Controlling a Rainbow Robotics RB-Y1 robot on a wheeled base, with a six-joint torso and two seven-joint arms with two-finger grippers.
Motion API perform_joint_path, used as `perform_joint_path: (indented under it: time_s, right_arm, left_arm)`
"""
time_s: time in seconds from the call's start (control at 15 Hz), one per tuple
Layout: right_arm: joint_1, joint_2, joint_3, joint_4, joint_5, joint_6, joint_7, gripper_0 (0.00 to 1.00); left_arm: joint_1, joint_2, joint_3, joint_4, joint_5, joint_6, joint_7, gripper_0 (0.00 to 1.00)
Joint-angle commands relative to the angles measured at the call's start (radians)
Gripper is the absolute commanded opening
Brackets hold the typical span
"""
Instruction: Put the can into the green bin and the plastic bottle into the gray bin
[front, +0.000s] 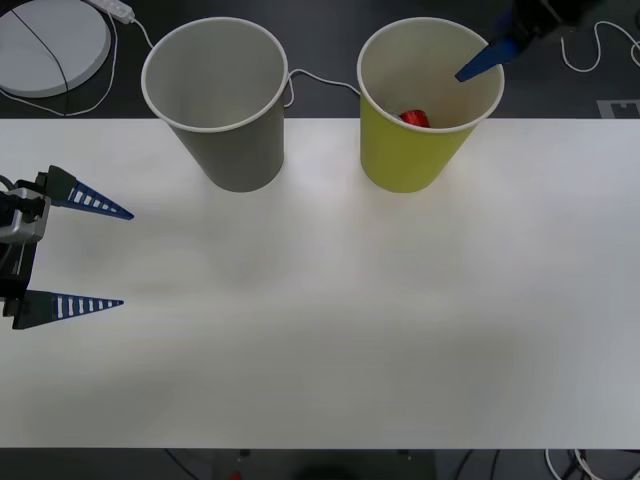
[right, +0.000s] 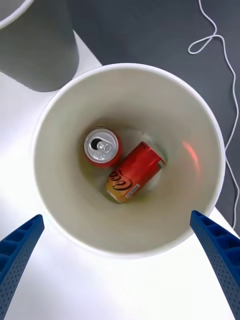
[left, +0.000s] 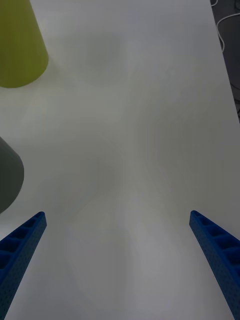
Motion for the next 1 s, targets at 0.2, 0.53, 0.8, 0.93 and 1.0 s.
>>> perform_joint_path:
  time_s: [0.2,0.53,0.8,0.93,1.0]
  right_arm:
    - [0.243,-0.112,-0.183,-0.249,-0.123,0.0,0.042,1.0]
    - [0.542,-0.139,-0.419,-0.436,-0.229,0.0,0.237,1.0]
    - [0.761,-0.136,-0.568,-0.547,-0.278,0.0,0.383,1.0]
    - [0.85,-0.132,-0.618,-0.566,-0.307,0.0,0.47,1.0]
    - [0.881,-0.127,-0.632,-0.566,-0.317,0.0,0.511,1.0]
  left_arm:
    - [0.0,0.0,0.0,0.0,0.0,0.0,0.0,1.0]
    - [0.0,0.0,0.0,0.0,0.0,0.0,0.0,1.0]
    - [0.0,0.0,0.0,0.0,0.0,0.0,0.0,1.0]
    - [0.0,0.0,0.0,0.0,0.0,0.0,0.0,1.0]
    - [0.0,0.0,0.0,0.0,0.0,0.0,0.0,1.0]
